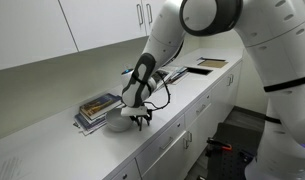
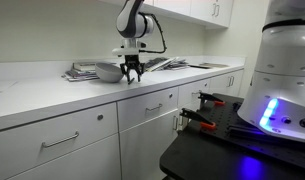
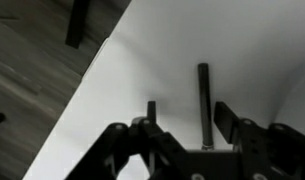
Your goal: Move the pen to the left
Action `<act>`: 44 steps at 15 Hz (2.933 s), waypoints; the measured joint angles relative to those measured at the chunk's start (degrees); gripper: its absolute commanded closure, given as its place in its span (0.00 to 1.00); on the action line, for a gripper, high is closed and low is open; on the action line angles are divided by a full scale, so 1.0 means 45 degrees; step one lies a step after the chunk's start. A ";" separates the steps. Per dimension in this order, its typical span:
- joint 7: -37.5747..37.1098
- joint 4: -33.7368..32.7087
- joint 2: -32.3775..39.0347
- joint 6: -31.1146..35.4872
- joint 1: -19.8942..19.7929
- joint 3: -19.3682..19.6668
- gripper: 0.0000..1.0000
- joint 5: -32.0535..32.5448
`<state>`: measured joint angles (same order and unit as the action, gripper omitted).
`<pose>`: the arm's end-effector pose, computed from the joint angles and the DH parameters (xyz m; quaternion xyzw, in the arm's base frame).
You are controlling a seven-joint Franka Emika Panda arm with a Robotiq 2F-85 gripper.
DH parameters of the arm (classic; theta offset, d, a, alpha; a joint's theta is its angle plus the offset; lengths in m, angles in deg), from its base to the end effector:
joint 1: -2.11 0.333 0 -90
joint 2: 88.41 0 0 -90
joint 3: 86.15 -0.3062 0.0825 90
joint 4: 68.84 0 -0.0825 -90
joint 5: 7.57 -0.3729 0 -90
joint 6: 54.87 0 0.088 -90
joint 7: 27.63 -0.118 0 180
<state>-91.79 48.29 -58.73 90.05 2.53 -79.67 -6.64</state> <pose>0.5778 -0.0617 0.1723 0.8253 -0.5636 0.0027 0.0358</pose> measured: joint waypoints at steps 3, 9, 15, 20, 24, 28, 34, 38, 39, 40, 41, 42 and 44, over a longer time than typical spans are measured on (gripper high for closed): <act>0.0050 -0.0056 0.0130 0.0262 0.0184 0.0104 0.88 0.0000; 0.0382 -0.0101 0.0098 0.0805 0.0391 0.0227 0.97 -0.0003; 0.1540 -0.0027 -0.0600 0.0987 0.0423 0.0157 0.97 -0.0489; 0.1994 0.0575 -0.1661 0.0928 0.0419 0.0216 0.97 -0.0623; 0.0999 0.1593 -0.2721 0.0642 0.0996 0.0622 0.97 0.0010; -0.3600 0.2572 -0.3493 0.0643 0.2284 0.0873 0.97 0.1560; -1.0645 0.2354 -0.3148 0.0381 0.3815 -0.0030 0.97 0.2339; -1.3657 0.1176 -0.2095 0.0381 0.4133 -0.0535 0.97 0.2139; -1.4006 0.0779 -0.1724 0.0381 0.4135 -0.0620 0.97 0.1982; -1.4262 0.0365 -0.1332 0.0379 0.4137 -0.0678 0.97 0.1815; -1.4370 -0.0053 -0.0928 0.0375 0.4142 -0.0721 0.97 0.1597; -1.4372 -0.0489 -0.0506 0.0368 0.4145 -0.0758 0.97 0.1377; -1.4371 -0.1312 0.0287 0.0251 0.4153 -0.0796 0.97 0.1025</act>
<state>-156.46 42.39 -57.44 91.18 21.22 -83.25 -2.02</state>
